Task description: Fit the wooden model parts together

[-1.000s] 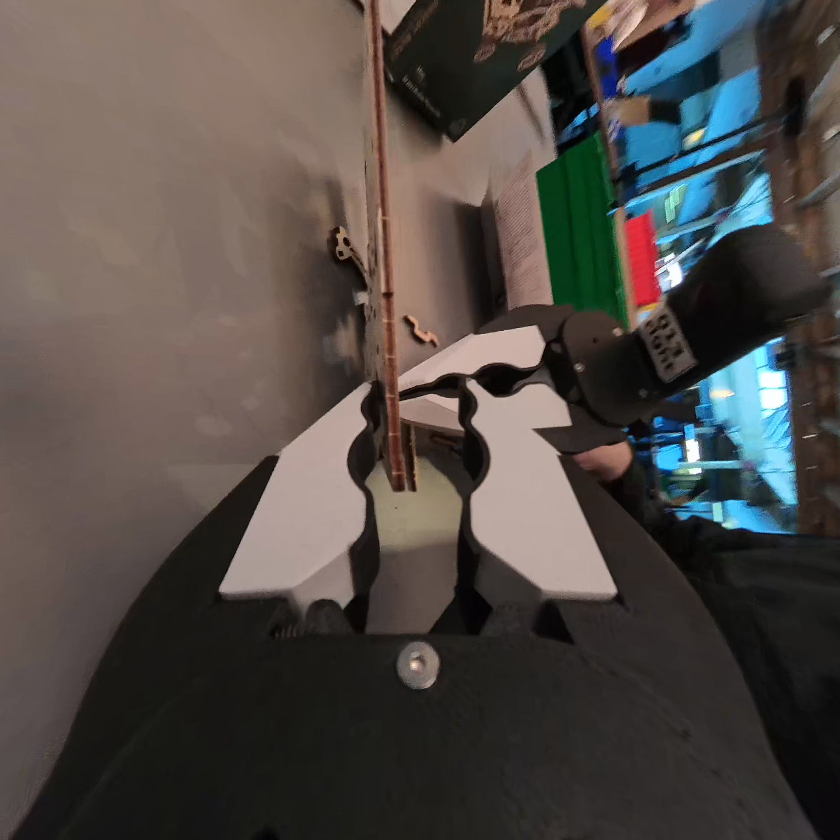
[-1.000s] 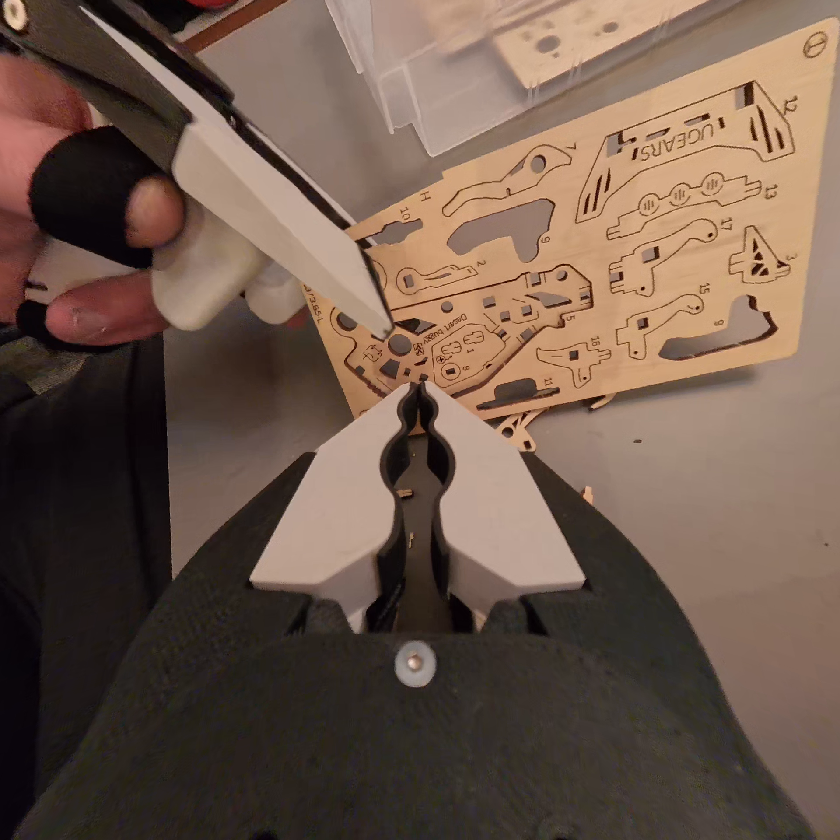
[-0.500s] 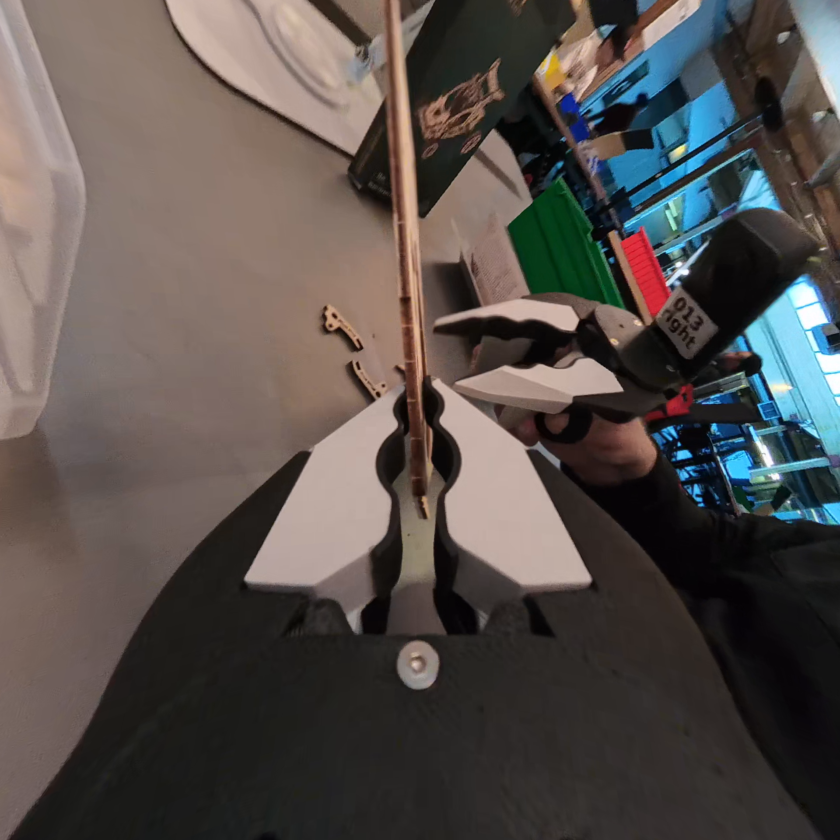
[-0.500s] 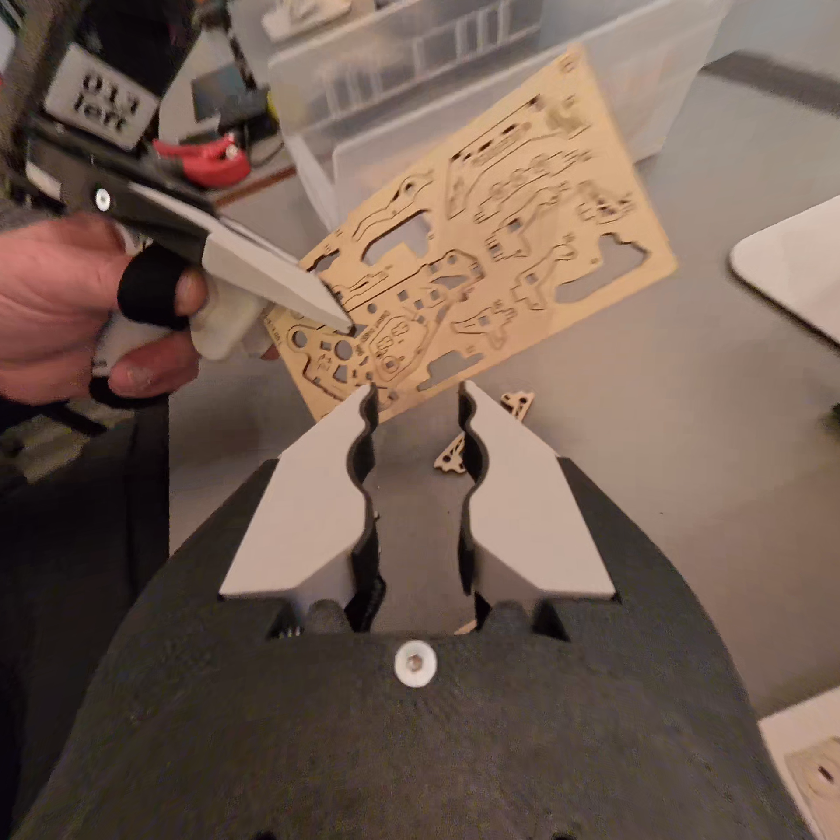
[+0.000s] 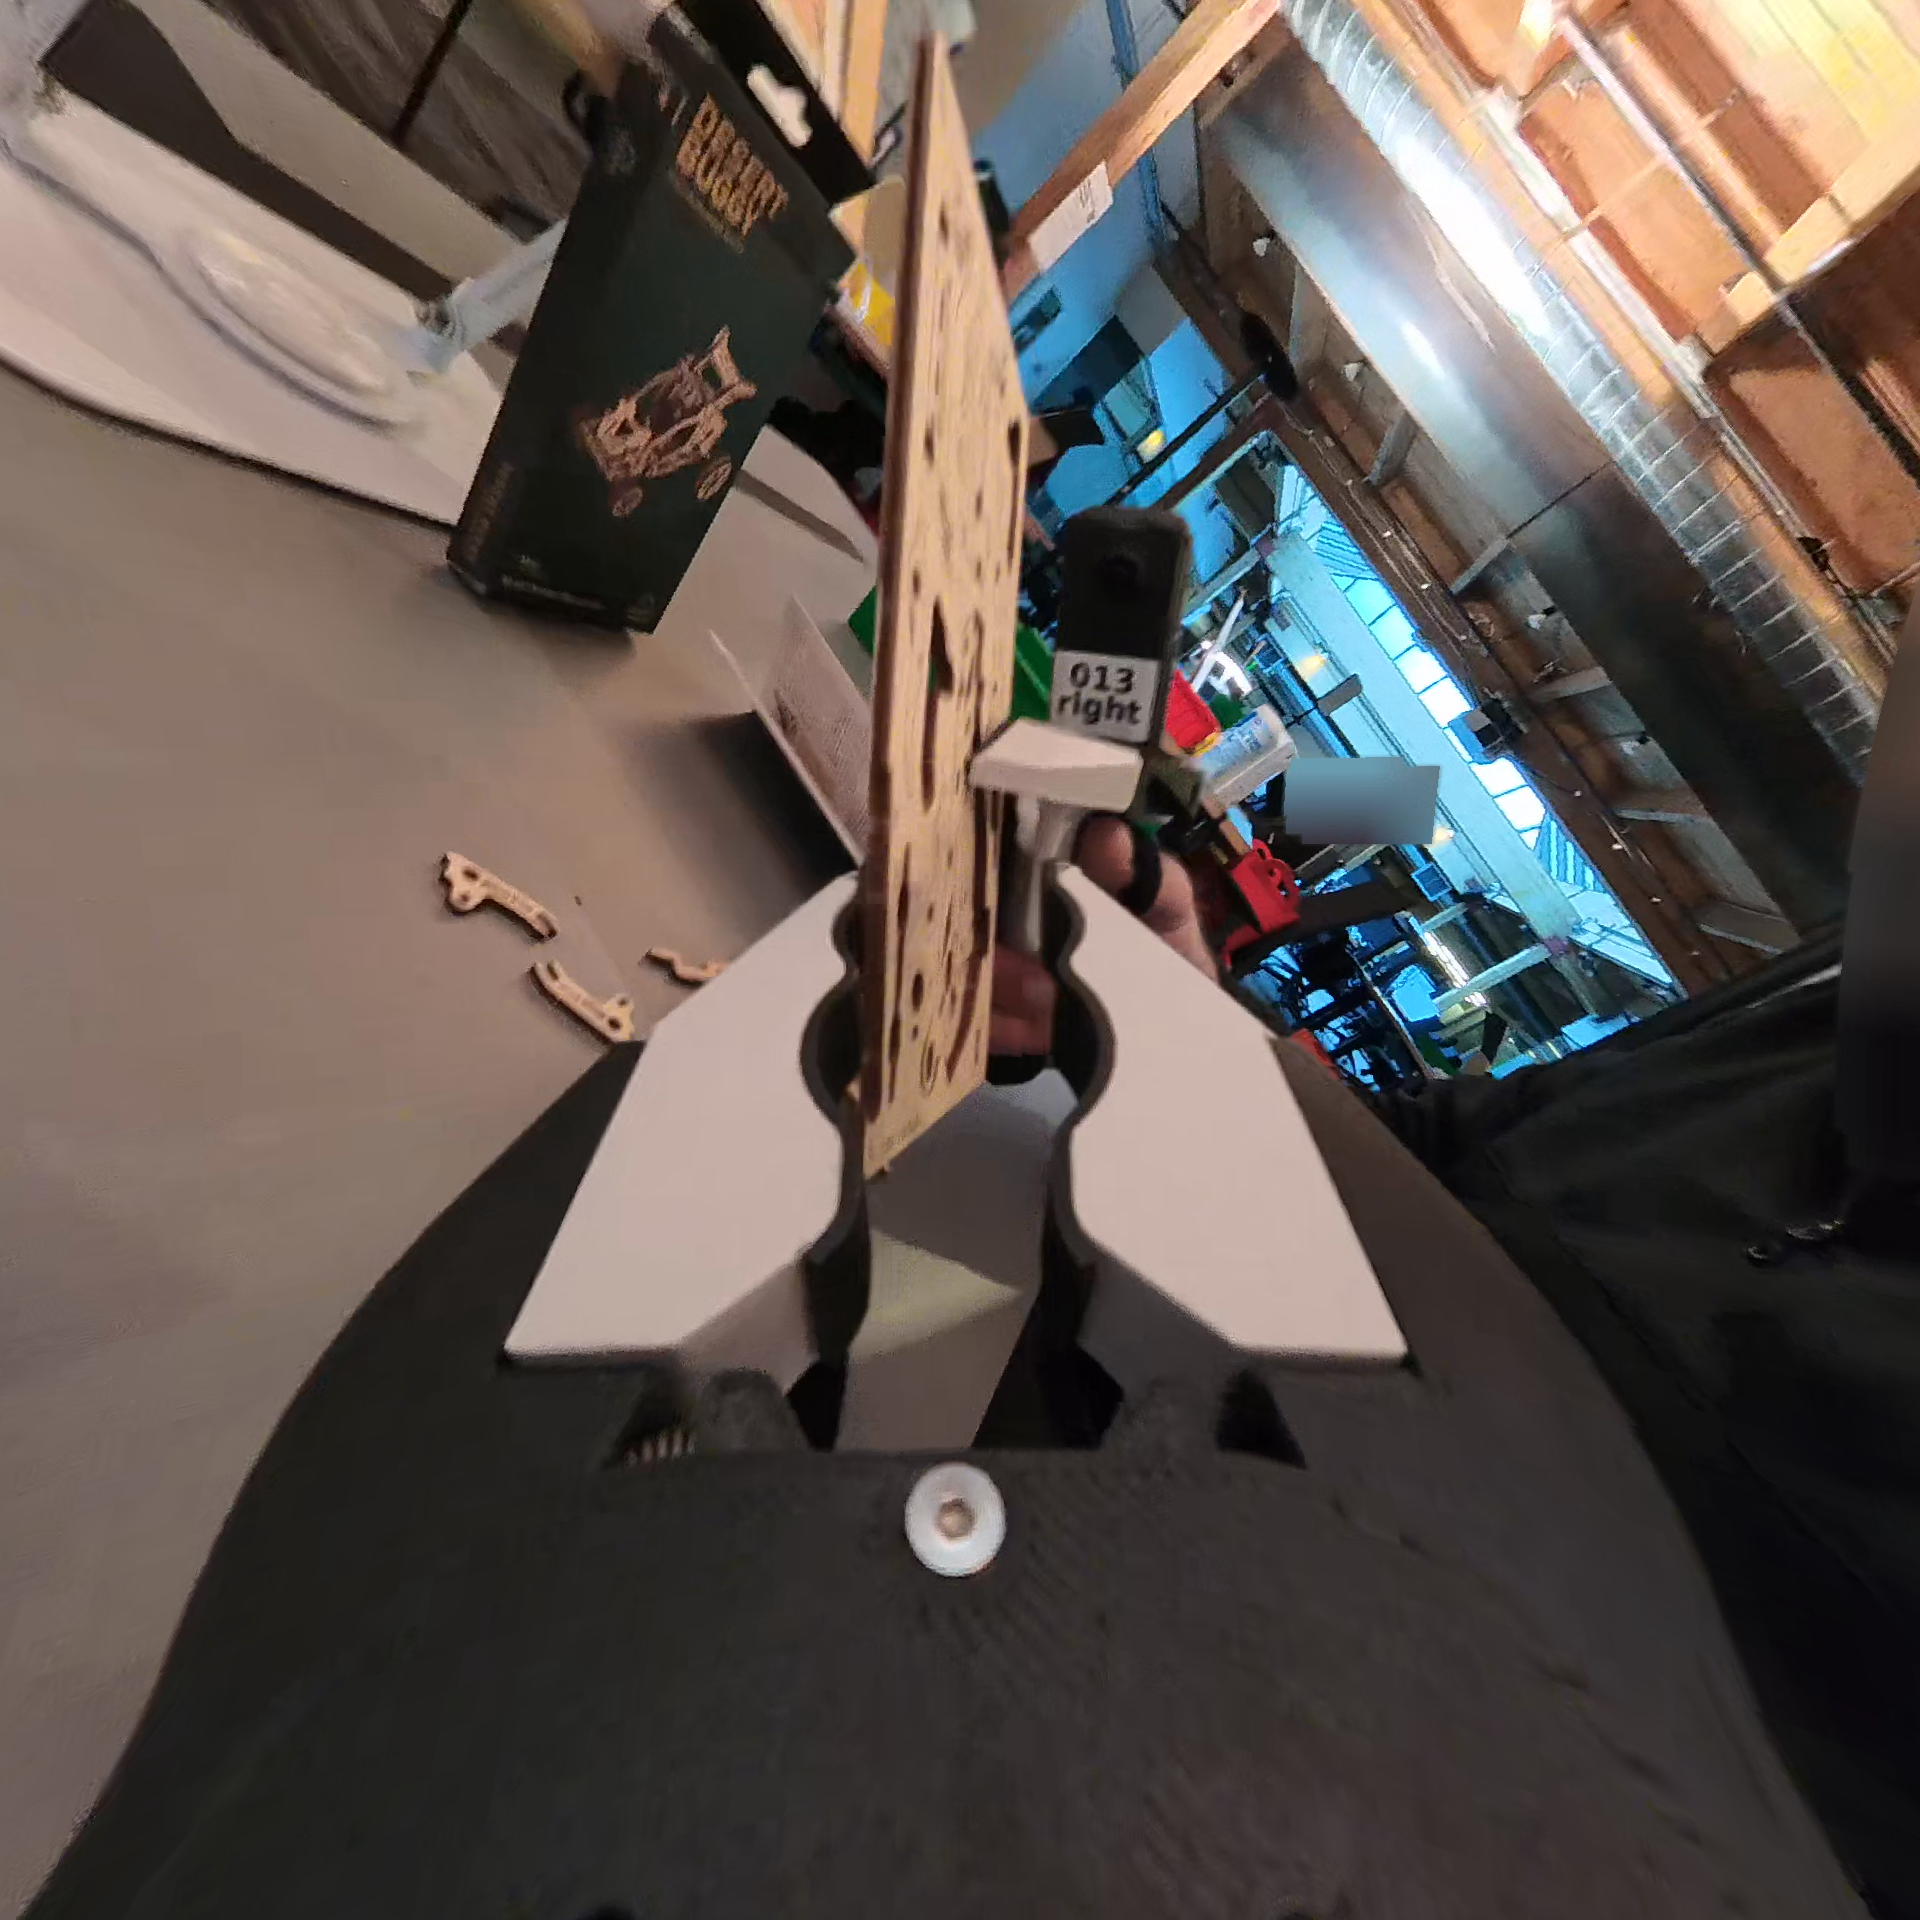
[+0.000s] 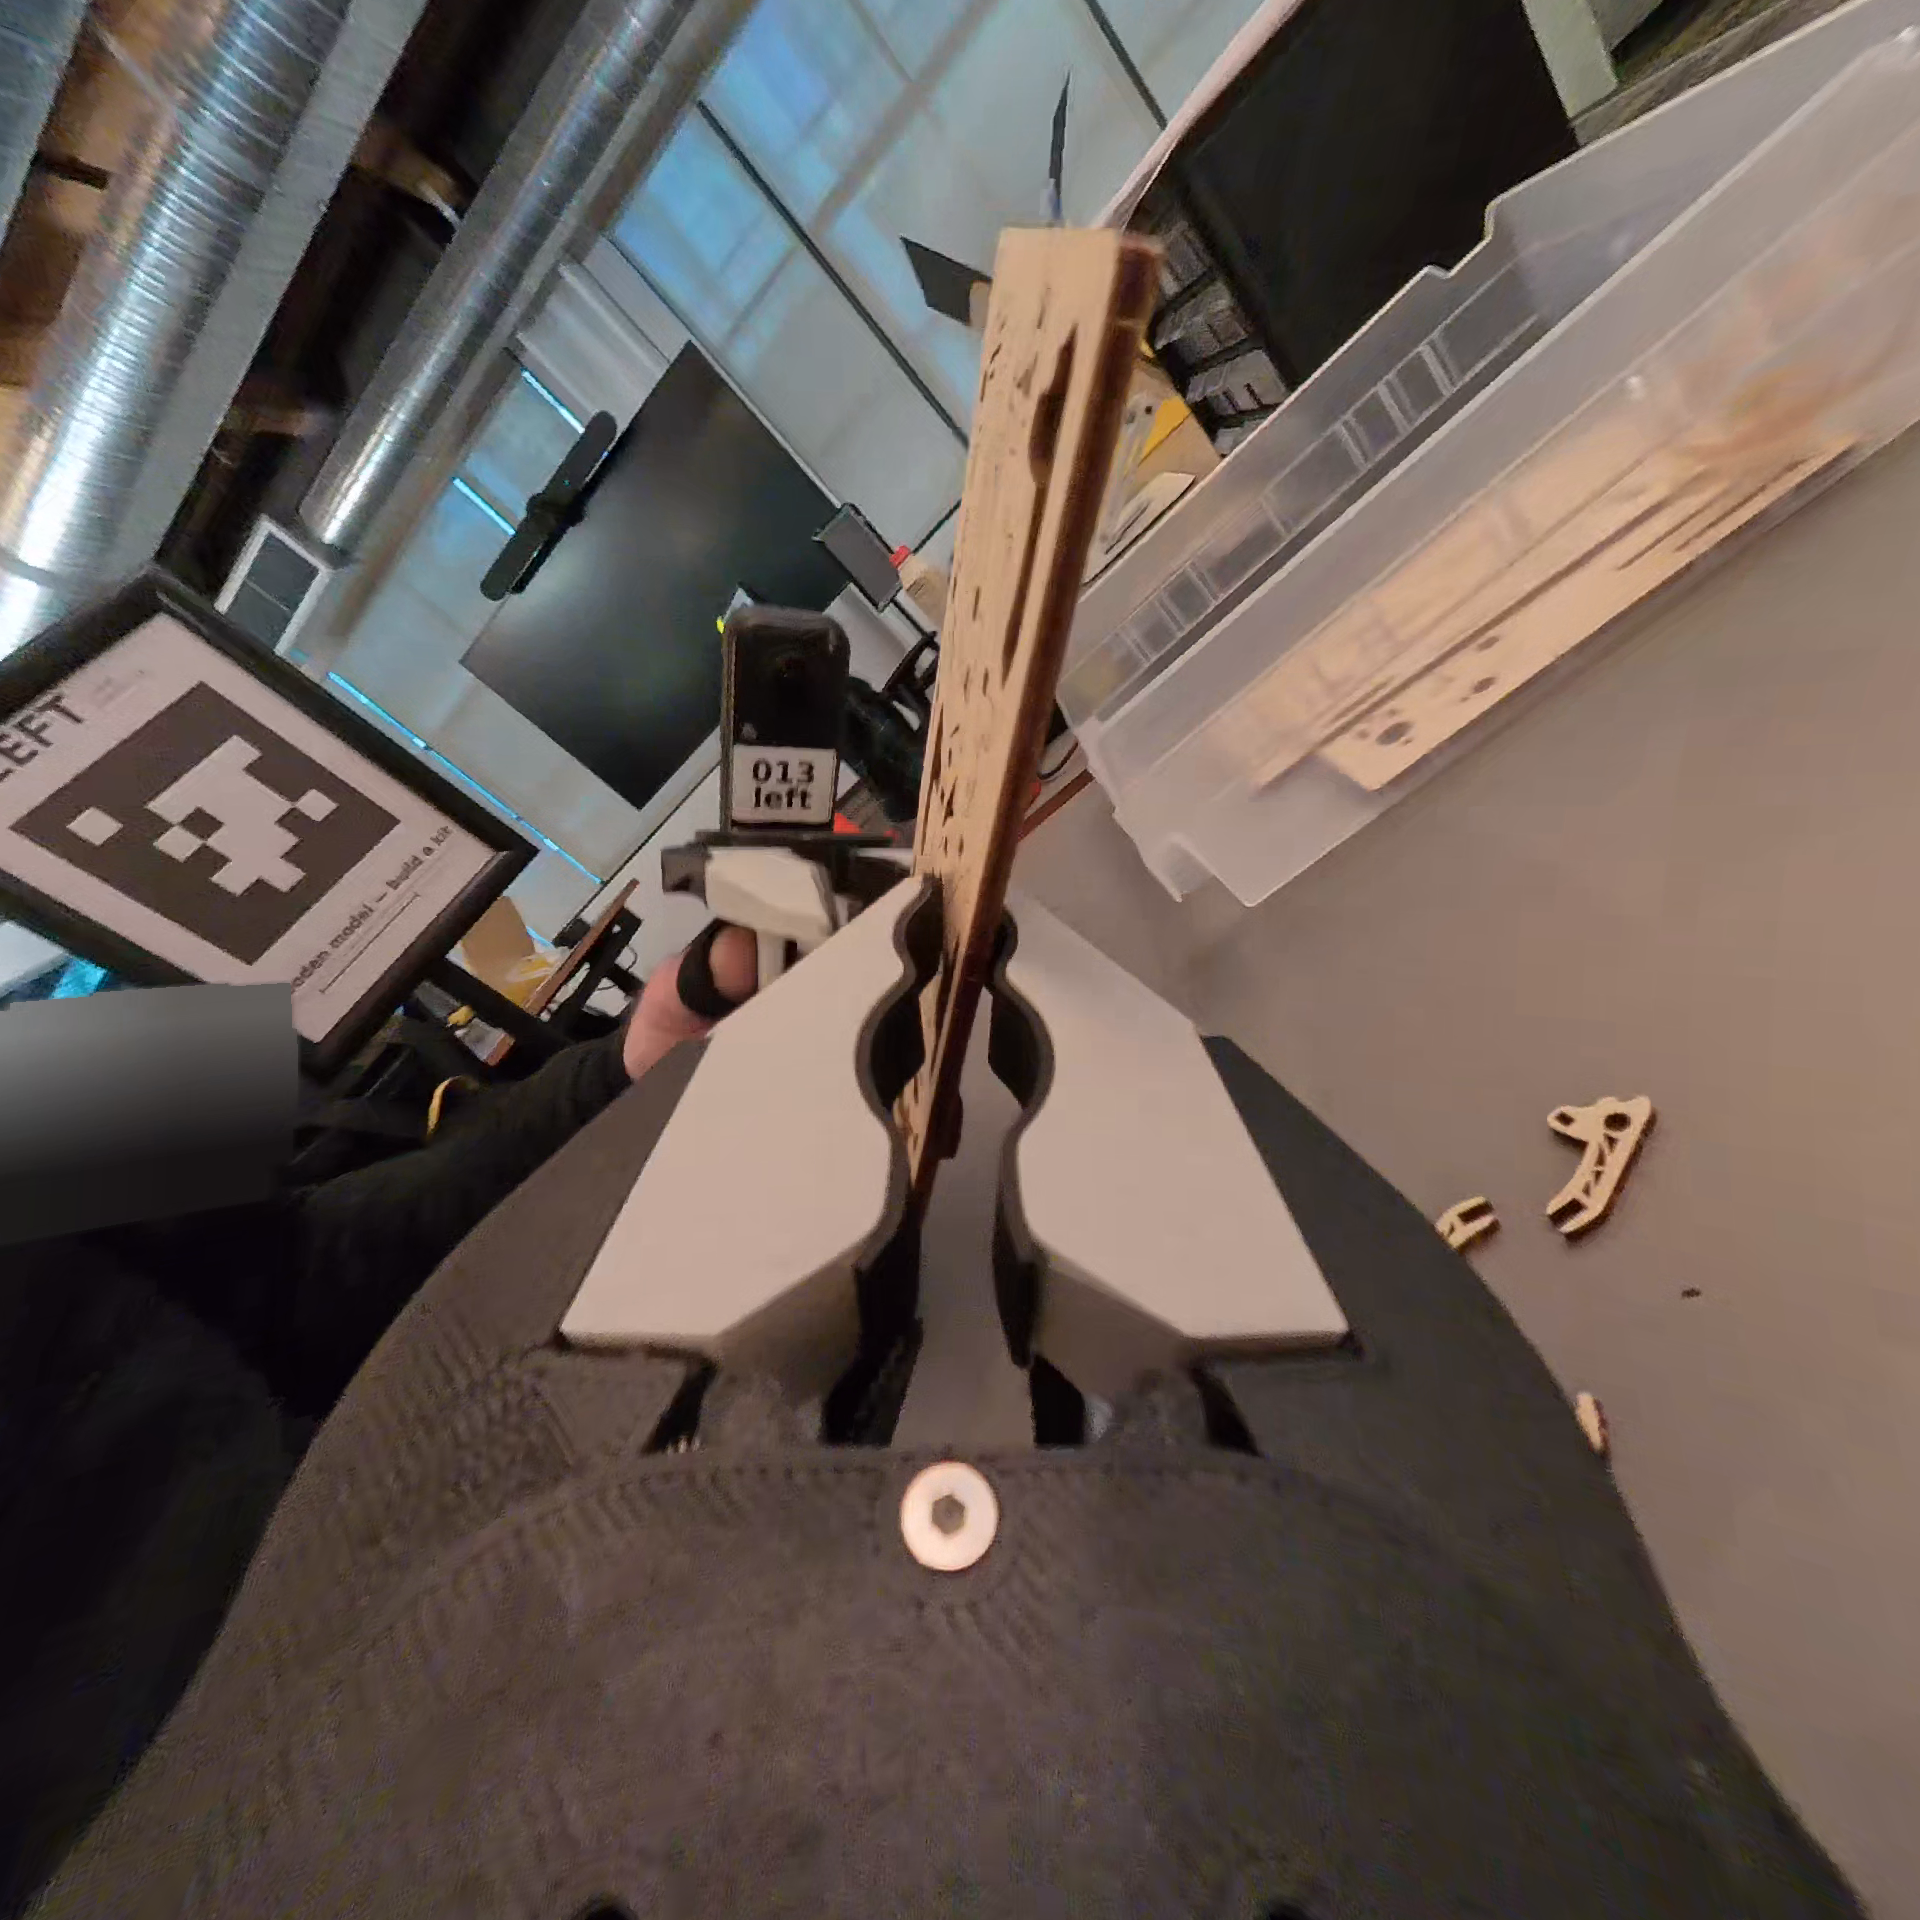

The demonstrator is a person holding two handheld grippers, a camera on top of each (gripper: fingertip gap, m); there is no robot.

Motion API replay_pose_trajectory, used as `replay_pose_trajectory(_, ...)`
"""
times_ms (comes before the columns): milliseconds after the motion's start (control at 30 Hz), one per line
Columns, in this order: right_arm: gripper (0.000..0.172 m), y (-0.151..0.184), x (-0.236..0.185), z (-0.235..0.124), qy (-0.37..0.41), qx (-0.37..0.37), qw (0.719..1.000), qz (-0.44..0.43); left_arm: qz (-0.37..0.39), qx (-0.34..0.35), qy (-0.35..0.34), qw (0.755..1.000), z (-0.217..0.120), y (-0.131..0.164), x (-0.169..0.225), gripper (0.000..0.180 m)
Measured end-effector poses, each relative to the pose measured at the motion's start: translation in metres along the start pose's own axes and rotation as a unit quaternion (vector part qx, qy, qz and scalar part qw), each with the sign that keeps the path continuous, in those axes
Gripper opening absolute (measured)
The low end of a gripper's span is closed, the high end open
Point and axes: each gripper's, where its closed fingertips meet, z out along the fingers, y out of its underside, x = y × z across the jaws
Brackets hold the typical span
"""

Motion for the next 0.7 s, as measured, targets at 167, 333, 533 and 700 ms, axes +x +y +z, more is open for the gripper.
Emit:
replay_pose_trajectory(167,0.002,0.015,-0.016,-0.002,-0.057,-0.045,0.997,0.025,0.037,-0.017,0.011,0.999,0.008,-0.019,0.013,0.034)
replay_pose_trajectory(333,0.017,0.009,-0.013,-0.005,-0.021,-0.031,0.999,-0.008,0.063,-0.065,-0.002,0.996,0.014,-0.013,0.016,0.002)
replay_pose_trajectory(533,0.003,-0.023,-0.031,-0.008,-0.050,0.001,0.996,-0.076,0.065,-0.080,0.024,0.994,0.021,-0.002,0.027,0.006)
replay_pose_trajectory(700,0.001,-0.014,-0.036,-0.004,-0.066,-0.018,0.996,-0.064,0.088,-0.036,0.010,0.995,0.012,-0.026,0.029,0.014)
